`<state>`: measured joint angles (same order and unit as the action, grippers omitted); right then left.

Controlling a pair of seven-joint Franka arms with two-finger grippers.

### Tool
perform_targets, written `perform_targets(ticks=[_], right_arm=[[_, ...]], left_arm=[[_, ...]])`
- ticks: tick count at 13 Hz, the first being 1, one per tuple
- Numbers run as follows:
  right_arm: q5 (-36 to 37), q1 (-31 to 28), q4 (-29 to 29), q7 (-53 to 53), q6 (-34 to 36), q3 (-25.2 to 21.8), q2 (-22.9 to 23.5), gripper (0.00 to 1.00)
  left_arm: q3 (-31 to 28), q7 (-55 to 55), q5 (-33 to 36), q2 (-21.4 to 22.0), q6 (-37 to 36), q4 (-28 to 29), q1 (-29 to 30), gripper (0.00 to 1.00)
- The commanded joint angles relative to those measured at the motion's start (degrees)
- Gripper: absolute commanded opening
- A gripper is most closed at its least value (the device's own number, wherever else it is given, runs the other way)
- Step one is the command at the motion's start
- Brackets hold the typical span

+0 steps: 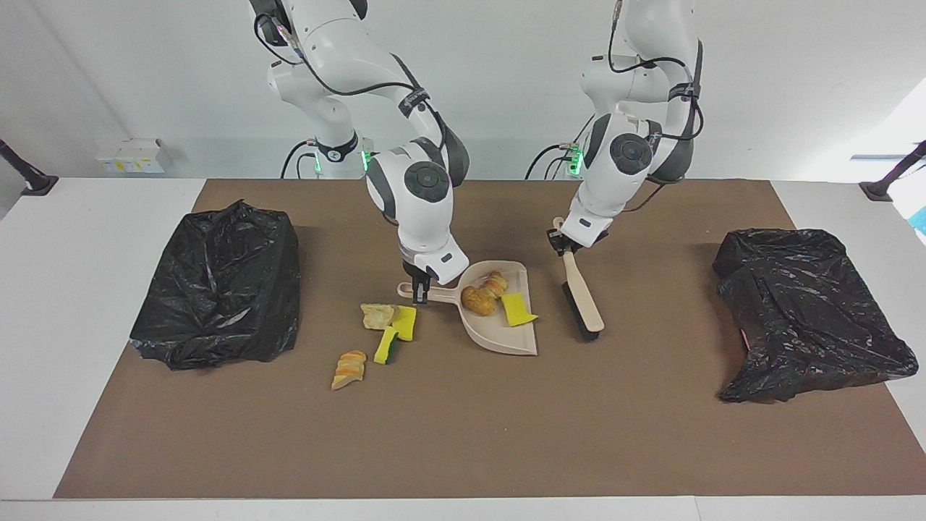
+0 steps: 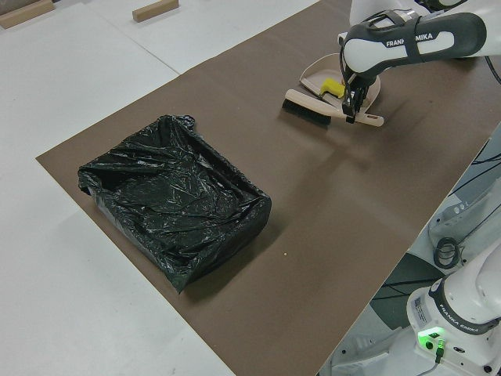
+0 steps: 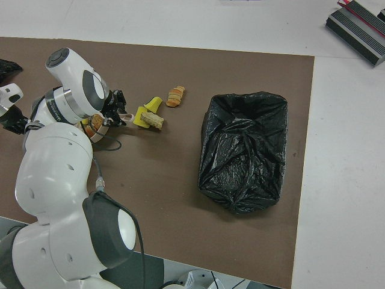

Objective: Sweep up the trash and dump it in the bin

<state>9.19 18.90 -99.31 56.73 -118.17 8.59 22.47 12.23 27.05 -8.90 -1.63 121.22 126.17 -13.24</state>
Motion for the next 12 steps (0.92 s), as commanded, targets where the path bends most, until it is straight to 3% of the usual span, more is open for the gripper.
perform_targets(ticks=[1, 4, 7, 12], right_arm=[[-0.05, -1.24, 0.96, -1.36, -1.10, 0.64, 0.74, 0.00], [-0.66, -3.60, 1.75, 0.04, -0.05, 0.82, -0.14, 0.00], [-5.76, -6.32, 1.84, 3.82, 1.70, 0.73, -3.21, 0.00], [-9.87, -14.66, 1.93, 10.39, 6.80, 0.73, -9.80, 0.00]], left_arm=[[-0.19, 1.43, 1.17, 1.54, -0.46, 1.27, -0.64, 0.00], [-0.28, 1.78, 1.17, 2.77, 0.33, 3.46, -2.13, 0.00], [-0.19, 5.45, 1.17, 4.87, 2.43, 6.36, -5.73, 0.00], [-0.02, 18.01, 1.17, 9.70, 3.50, 11.11, -17.49, 0.00]])
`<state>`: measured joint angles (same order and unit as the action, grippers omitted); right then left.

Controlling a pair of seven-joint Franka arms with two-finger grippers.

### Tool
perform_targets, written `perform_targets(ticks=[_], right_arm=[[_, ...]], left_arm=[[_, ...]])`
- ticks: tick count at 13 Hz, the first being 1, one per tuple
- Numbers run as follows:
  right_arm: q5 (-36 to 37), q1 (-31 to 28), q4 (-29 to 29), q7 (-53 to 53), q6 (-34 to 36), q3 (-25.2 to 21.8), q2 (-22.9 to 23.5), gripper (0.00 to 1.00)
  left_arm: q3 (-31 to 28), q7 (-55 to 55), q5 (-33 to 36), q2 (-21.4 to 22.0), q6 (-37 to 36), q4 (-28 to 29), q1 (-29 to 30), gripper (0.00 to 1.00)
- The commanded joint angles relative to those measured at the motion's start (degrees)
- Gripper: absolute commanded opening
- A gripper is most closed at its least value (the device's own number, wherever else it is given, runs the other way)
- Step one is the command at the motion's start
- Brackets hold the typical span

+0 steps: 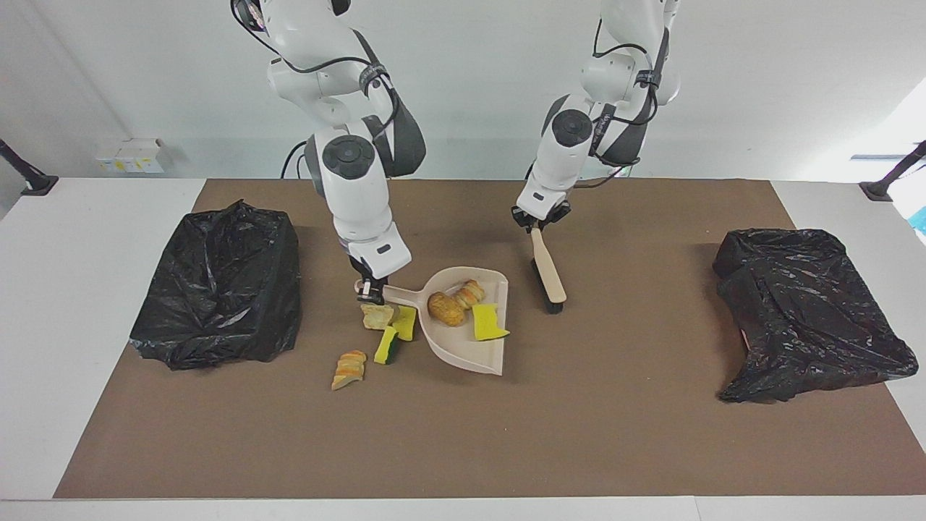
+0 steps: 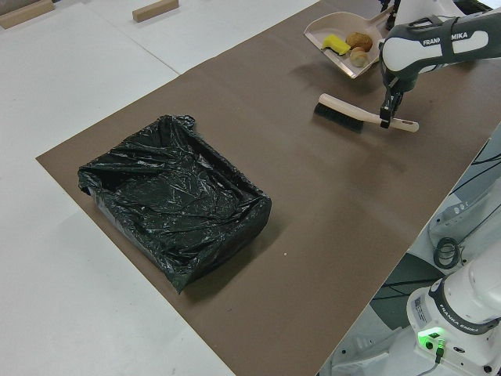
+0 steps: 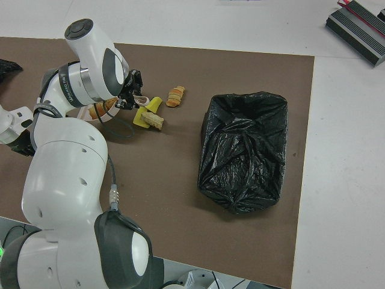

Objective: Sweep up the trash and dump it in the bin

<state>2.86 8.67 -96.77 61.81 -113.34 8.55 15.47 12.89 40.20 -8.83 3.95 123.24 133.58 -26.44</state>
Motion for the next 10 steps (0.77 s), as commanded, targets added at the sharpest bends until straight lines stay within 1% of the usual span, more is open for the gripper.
perform_targets(ticks=[1, 2, 3, 4, 5, 6, 7, 8, 10], right_arm=[[-4.35, -7.06, -0.70, 7.86, 3.20, 0.68, -4.64, 0.00], [-4.35, -9.27, -0.70, 9.46, 4.17, 0.67, -6.22, 0.00], [-4.44, -12.25, -0.70, 10.86, 5.22, 0.67, -7.37, 0.00], [-5.40, -15.15, -0.70, 13.14, 6.45, 0.76, -8.08, 0.00], [-7.24, -17.70, -0.78, 16.30, 7.77, 0.50, -9.30, 0.00], [-7.86, -20.60, -0.78, 18.76, 9.96, 0.41, -10.01, 0.00], [-7.87, -23.24, -0.78, 20.62, 11.81, 0.41, -10.71, 0.00], [-7.87, -25.96, -0.78, 23.16, 13.04, 0.41, -11.42, 0.00], [-7.78, -31.93, -0.78, 29.04, 16.11, 0.24, -12.30, 0.00]], left_arm=[[-0.67, 5.67, 1.09, 5.27, 1.48, 4.75, -6.32, 0.00], [-0.59, 7.07, 1.09, 6.59, 1.65, 6.24, -8.43, 0.00], [-0.59, 8.91, 1.09, 6.43, 2.18, 7.21, -11.67, 0.00], [-0.59, 10.49, 1.01, 6.08, 4.79, 8.79, -13.88, 0.00], [-0.59, 12.77, 1.00, 6.33, 7.08, 10.28, -15.12, 0.00], [-0.59, 14.10, 1.00, 6.08, 7.71, 10.04, -15.13, 0.01], [-0.67, 13.76, 1.00, 5.46, 7.98, 9.60, -14.52, 0.30], [-0.76, 14.28, 1.00, 5.11, 7.72, 8.90, -13.64, 0.99], [-0.85, 13.41, 1.00, 3.62, 6.67, 6.97, -10.23, 1.00]])
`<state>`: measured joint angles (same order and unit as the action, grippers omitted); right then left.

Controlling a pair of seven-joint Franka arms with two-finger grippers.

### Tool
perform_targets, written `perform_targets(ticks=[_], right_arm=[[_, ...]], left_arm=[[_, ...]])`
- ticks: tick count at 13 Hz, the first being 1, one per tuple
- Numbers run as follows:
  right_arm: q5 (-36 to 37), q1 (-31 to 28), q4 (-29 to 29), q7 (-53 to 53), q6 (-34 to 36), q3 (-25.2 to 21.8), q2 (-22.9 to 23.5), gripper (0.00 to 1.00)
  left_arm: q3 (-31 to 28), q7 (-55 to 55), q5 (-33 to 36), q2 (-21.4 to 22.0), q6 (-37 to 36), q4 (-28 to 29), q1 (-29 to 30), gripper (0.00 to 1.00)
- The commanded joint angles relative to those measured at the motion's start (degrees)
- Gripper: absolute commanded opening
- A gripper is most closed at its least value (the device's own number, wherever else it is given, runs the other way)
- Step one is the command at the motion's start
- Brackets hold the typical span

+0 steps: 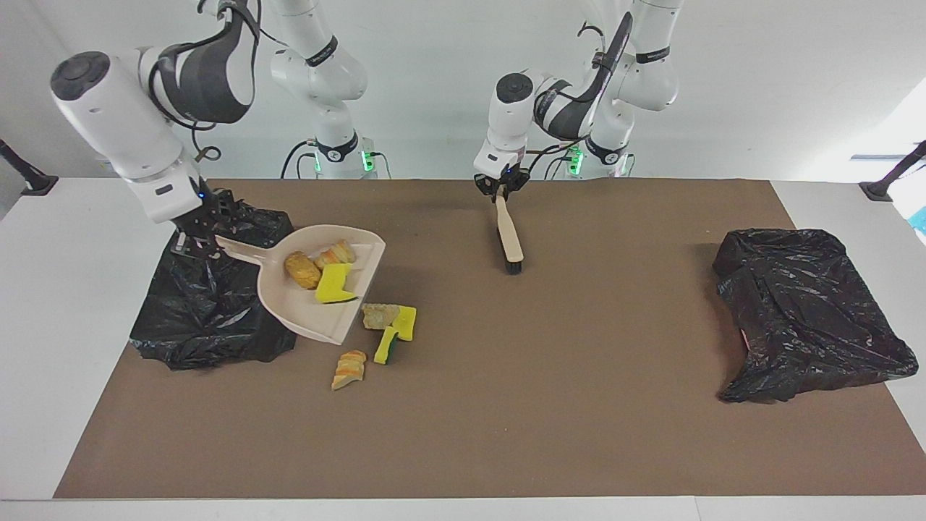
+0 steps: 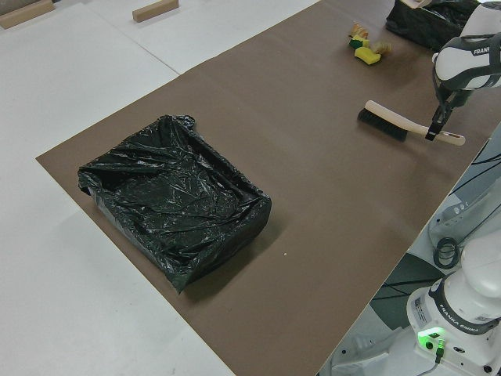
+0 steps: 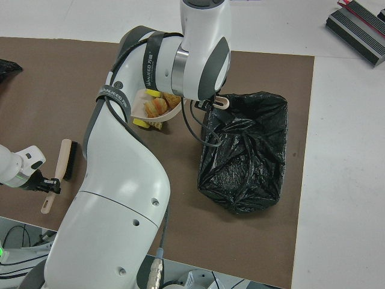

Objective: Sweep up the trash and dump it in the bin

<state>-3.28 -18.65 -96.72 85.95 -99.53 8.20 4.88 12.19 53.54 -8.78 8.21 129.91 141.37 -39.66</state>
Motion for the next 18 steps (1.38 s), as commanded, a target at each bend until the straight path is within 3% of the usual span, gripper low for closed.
perform_targets(ticks=[1, 5, 8, 13, 16, 18], right_arm=[[-1.64, -7.17, -1.01, 7.45, 3.11, 0.58, -2.07, 0.00], [0.38, -13.95, -1.28, 16.85, 2.42, 0.06, -2.95, 0.00], [9.49, -15.01, -1.54, 18.99, -0.22, -0.47, -2.95, 0.00], [20.49, -14.93, -4.26, 16.62, -3.83, -0.30, -4.00, 0.00], [26.91, -14.22, -8.82, 13.90, -7.24, -0.29, -6.19, 0.00], [33.48, -11.87, -11.20, 7.34, -7.52, -0.21, -7.60, 0.00]], left_arm=[[-0.24, 0.07, 1.04, -0.83, -0.61, -1.79, 4.75, 1.00], [-0.33, -1.76, 1.39, -1.88, -1.84, -7.32, 14.15, 1.00], [-0.24, -11.14, 1.83, -4.51, -8.25, -14.52, 21.53, 1.00], [-0.50, -28.80, 2.36, -4.69, -18.69, -24.71, 33.66, 1.00], [-0.59, -38.83, 2.36, -4.69, -23.27, -29.91, 40.16, 1.00], [-0.68, -44.90, 2.36, -4.78, -26.36, -32.64, 41.50, 1.00]])
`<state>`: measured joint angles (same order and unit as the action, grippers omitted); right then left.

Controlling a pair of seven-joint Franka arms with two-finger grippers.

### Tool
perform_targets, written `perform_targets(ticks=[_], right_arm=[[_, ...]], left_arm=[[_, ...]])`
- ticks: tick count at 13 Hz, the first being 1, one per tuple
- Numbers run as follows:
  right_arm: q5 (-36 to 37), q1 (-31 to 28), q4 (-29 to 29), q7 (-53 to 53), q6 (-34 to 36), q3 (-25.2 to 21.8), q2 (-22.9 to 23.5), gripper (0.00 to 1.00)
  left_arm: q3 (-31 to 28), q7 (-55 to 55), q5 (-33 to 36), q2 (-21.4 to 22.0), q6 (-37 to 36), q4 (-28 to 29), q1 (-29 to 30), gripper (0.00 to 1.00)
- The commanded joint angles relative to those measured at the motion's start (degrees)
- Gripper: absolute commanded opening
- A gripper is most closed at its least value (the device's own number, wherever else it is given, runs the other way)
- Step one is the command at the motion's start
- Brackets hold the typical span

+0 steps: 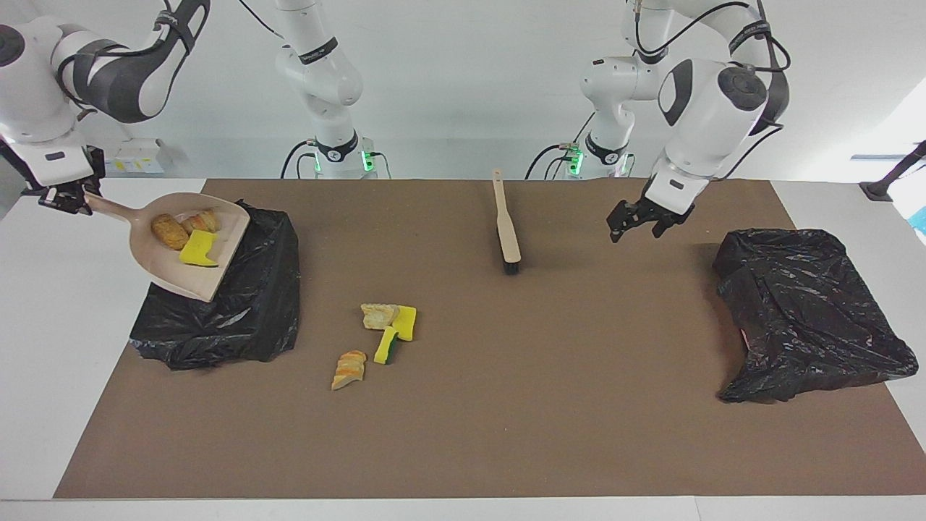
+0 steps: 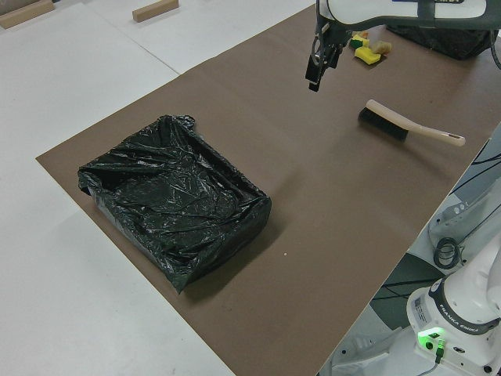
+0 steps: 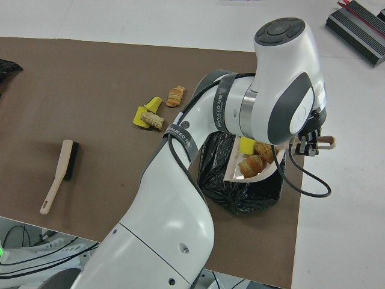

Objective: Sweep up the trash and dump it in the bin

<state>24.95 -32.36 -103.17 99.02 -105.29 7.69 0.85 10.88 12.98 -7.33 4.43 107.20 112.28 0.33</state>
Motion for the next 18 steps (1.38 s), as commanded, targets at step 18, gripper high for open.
perform_targets(ticks=[18], right_arm=[[34.38, 23.21, -0.38, -18.95, 11.68, 1.10, -6.22, 0.00]], left_arm=[[0.37, -13.24, 3.55, -2.93, -21.77, -19.91, 4.94, 1.00]])
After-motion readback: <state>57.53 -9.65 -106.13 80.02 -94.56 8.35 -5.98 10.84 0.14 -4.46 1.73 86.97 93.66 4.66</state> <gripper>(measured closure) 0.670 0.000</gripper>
